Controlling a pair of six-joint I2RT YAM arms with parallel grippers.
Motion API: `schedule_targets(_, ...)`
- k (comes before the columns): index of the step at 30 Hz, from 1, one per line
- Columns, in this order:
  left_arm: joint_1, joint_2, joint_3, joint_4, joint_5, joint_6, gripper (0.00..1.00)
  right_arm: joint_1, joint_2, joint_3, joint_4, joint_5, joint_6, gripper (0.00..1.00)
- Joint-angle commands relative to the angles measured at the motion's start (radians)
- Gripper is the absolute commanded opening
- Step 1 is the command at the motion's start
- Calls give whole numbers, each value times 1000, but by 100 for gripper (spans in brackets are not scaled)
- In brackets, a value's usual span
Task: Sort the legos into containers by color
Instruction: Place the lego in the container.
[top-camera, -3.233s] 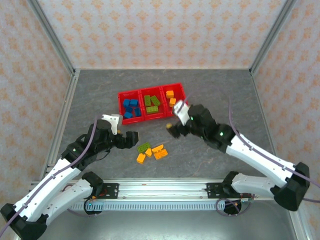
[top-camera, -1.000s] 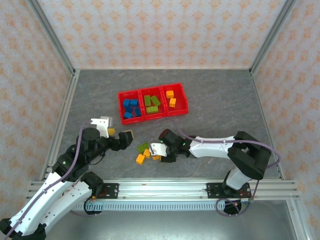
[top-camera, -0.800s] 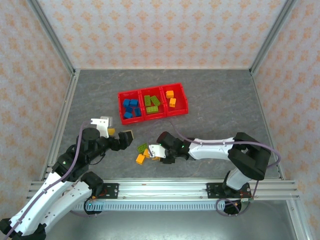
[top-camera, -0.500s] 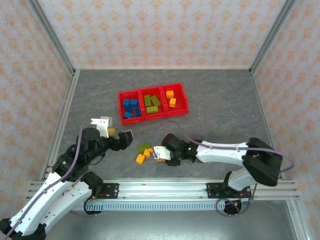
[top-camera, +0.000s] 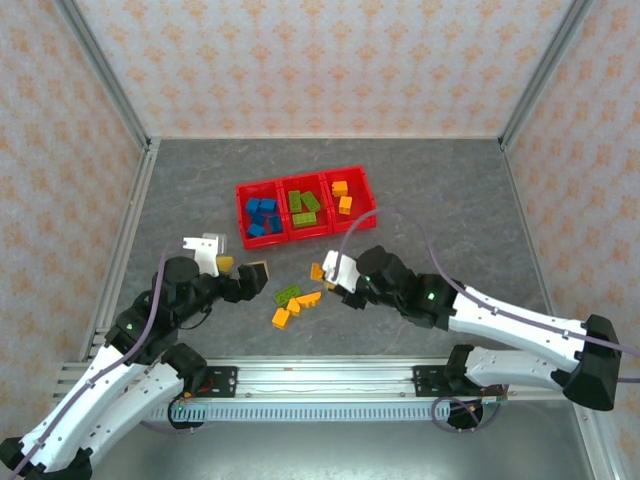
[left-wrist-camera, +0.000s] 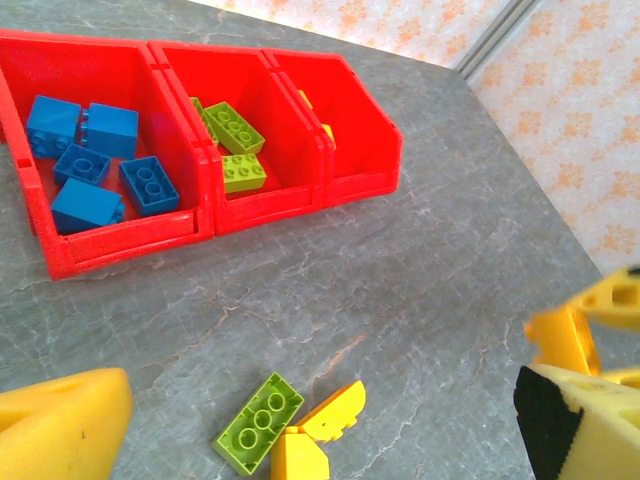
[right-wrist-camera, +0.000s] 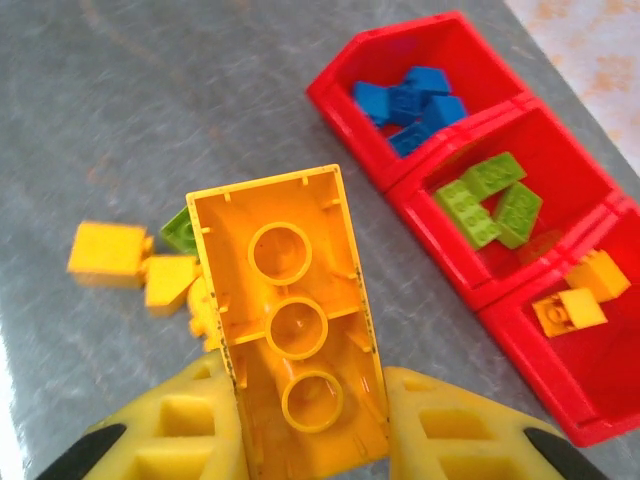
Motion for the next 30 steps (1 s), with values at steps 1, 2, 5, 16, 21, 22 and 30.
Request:
schedule_targets(1, -8, 5, -11, 50, 57, 30, 99, -62, 71, 101, 26, 117, 105, 0)
schedule_targets(2, -7, 15, -11, 52, 72, 35, 99, -90, 101, 130, 25, 144, 123, 0)
schedule_targets(5, -7, 49, -18, 77, 109, 48, 99, -163, 187, 189, 43, 182, 151, 0)
schedule_targets(16, -7, 45, -25, 85, 98, 45, 99, -340, 599, 535, -50, 325, 389, 0)
schedule_targets(21, -7, -1, -31, 89, 78, 40, 99, -373, 859, 799, -227, 383, 423, 0)
schedule_targets(22, -7, -7, -32, 91, 77, 40, 99, -380, 897, 837, -250, 397, 424, 0)
schedule_targets(30, -7, -13, -33, 93, 77, 41, 99, -474, 1026, 944, -306, 311, 489, 0)
